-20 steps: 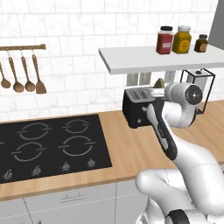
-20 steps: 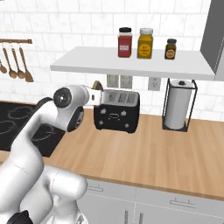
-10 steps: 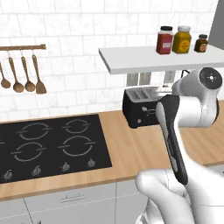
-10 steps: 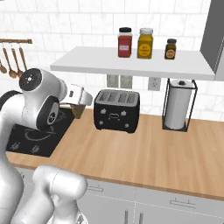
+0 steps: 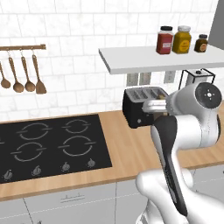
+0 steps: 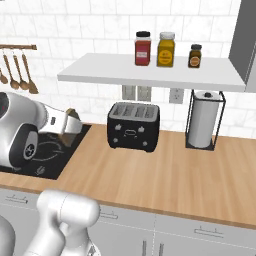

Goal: Start the toaster. Once the lever pops up, take the bread to the plate on the dining counter.

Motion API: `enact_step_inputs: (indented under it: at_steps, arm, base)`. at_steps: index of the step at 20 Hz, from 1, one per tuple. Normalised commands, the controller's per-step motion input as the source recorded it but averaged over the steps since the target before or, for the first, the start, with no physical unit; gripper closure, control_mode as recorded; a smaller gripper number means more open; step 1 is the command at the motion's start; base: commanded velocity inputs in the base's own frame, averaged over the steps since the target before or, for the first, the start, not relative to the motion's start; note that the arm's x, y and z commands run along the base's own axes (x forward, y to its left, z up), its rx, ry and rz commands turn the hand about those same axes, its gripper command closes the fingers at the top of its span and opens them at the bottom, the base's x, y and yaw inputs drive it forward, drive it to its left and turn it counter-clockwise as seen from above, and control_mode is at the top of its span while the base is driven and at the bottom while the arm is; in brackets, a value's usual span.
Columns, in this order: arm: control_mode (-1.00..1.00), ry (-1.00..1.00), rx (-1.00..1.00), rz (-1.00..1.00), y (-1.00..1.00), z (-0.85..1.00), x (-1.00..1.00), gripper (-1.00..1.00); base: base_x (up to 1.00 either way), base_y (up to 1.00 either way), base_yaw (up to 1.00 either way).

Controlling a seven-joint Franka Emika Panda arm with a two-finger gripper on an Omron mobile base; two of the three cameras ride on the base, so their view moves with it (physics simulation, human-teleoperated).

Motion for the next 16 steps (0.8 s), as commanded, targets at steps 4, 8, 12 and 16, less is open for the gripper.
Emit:
enact_step_inputs:
  at_steps: [4,8,12,16]
  arm:
    - [-1.00,0.00,0.00,0.00,0.00,0.00,0.00,1.00]
    - [-1.00,0.00,0.00,0.00,0.00,0.00,0.00,1.00]
    - [-1.00,0.00,0.00,0.00,0.00,0.00,0.00,1.00]
    - [-1.00,0.00,0.00,0.00,0.00,0.00,-0.08,1.00]
  base:
    - [0.00,0.00,0.00]
    - [0.00,0.00,0.00]
    - [0.00,0.00,0.00]
    - [0.00,0.00,0.00]
